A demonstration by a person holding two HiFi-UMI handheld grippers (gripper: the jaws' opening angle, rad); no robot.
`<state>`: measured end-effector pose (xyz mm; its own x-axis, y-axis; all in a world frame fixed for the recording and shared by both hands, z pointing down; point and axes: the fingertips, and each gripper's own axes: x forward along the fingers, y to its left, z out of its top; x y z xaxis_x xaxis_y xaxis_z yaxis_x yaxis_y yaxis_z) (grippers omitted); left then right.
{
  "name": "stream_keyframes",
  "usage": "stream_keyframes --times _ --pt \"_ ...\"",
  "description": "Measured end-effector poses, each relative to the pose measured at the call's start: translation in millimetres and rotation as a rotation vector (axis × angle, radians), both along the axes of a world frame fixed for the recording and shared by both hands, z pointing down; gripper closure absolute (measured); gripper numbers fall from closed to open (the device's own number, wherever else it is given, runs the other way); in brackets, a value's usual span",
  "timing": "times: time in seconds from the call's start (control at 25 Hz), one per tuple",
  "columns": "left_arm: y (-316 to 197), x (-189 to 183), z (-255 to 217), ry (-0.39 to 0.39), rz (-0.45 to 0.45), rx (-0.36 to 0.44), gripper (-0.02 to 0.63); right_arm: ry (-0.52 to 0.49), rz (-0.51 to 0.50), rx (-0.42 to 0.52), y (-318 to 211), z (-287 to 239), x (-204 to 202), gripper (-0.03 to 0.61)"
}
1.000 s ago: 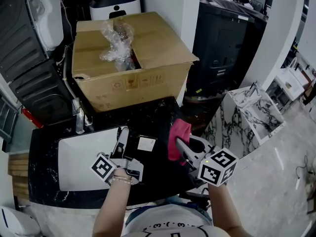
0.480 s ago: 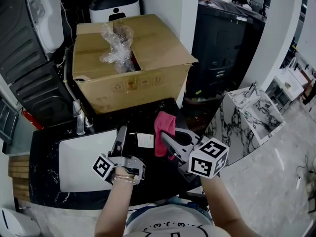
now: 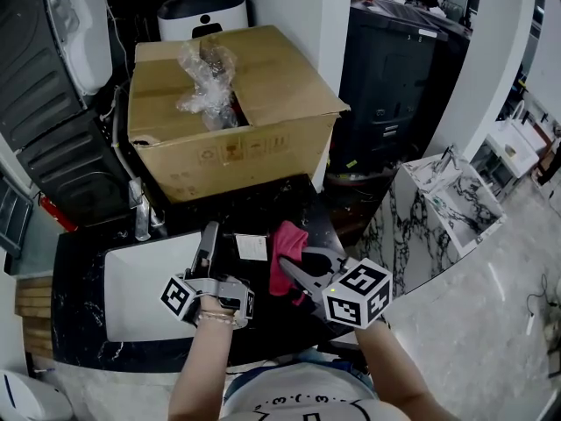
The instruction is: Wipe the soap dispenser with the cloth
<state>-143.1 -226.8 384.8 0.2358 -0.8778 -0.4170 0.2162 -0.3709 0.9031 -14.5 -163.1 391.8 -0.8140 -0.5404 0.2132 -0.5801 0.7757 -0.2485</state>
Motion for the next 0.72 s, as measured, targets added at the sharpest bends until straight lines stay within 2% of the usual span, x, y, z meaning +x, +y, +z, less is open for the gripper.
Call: stream_keyframes --times 0.2,0.44,0.72 --pt "5.6 0.6 -11.6 0.048 0.037 0.06 0.494 -0.09 0.058 0.057 -19.2 -32.9 21.6 0.528" --pt "11.7 11.5 -24.0 0.084 0.086 0.105 0.494 -0.097 0.052 0.172 -36.2 -79.9 18.2 0.528" --pt "12.1 3.6 -24.1 0.101 0.057 0.095 0.494 -0.108 0.018 0.15 -29.6 -73.6 4.2 0.528"
